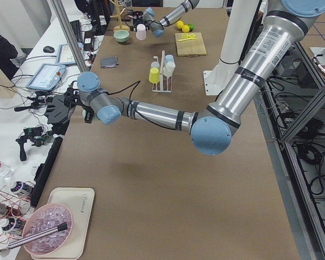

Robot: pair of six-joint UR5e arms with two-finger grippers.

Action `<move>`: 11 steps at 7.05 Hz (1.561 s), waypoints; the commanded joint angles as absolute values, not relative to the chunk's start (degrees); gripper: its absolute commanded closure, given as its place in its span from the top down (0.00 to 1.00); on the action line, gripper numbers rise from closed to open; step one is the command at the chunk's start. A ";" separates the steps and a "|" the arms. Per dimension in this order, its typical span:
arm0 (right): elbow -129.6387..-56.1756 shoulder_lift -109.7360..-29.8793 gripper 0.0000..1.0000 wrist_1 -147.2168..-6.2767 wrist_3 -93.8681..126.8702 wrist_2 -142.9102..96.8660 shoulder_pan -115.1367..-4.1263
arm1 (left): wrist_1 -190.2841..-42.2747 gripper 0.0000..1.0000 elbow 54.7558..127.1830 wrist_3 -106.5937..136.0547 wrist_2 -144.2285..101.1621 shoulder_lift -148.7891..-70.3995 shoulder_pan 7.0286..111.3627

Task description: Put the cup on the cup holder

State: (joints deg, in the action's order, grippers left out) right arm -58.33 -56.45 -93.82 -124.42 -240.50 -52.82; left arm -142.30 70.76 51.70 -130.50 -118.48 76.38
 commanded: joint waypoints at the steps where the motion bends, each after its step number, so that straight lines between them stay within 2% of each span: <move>1: -56.52 -52.14 0.32 -94.13 -125.94 -240.82 -50.55 | -161.29 0.00 71.71 61.91 -121.67 -117.16 75.68; 4: -56.69 -51.77 0.31 -94.13 -129.72 -240.91 -44.76 | -179.69 0.00 75.30 66.36 -106.76 -115.58 69.37; 7: -58.09 -52.11 0.31 -93.87 -131.91 -243.19 -40.00 | -182.45 0.00 88.03 66.01 -91.20 -110.32 59.55; 11: -58.10 -52.56 0.31 -93.78 -132.45 -243.19 -39.37 | -183.87 0.00 93.87 54.97 -66.95 -110.82 38.38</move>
State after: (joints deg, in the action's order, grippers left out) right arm -58.13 -52.51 -93.84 -132.36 -243.17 -39.44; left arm -183.80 92.94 59.26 -74.79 -110.34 45.21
